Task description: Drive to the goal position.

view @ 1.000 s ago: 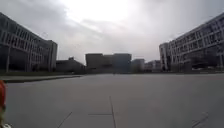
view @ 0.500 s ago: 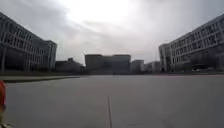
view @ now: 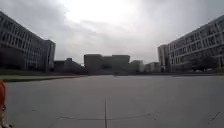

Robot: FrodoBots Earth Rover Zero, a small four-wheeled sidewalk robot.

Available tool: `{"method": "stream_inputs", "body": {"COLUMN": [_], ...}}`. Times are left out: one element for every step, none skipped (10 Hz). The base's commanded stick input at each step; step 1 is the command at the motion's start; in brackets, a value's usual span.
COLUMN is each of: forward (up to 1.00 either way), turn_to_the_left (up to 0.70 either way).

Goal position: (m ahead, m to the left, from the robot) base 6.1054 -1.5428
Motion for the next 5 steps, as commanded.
{"method": "stream_inputs", "body": {"forward": [1.00, 1.00, 1.00, 1.00, 1.00], "turn_to_the_left": [0.00, 0.00, 0.00, 0.00, 0.00]}}
